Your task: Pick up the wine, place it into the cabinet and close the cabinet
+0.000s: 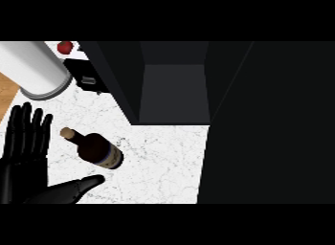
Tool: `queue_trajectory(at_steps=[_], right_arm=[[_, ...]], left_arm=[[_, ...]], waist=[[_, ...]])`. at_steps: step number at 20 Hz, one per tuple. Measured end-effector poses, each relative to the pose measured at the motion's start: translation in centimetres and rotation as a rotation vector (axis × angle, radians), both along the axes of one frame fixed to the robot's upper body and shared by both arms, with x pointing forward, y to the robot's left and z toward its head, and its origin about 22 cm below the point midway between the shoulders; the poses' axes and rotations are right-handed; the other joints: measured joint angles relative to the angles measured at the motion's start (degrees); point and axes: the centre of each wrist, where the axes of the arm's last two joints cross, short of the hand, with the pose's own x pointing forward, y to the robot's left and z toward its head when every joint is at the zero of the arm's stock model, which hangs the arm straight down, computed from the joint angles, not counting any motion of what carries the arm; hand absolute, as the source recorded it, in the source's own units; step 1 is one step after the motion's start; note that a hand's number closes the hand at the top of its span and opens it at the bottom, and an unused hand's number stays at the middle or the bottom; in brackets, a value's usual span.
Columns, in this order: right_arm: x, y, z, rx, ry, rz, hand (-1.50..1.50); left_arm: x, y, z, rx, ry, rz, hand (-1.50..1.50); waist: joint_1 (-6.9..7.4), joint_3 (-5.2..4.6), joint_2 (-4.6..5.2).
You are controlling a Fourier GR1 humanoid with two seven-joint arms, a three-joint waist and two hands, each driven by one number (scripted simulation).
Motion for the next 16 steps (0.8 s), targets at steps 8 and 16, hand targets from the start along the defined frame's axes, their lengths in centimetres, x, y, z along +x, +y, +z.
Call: queue_trajectory(at_steps=[8,16], right_arm=[[0.2,0.2,0.3,-0.001,-0.001,-0.005,-1.50],[0.2,0.3,0.5,0.000,-0.008,-0.001,-1.50]], left_arm=[[0.9,2.1,-5.4,-0.016,0.078,-0.013,-1.50],[1.5,3.6,-11.3,-0.029,0.124,-0.020,-1.50]], waist=[[-0.05,0.02,0.01],[-0.12,0.01,0.02]])
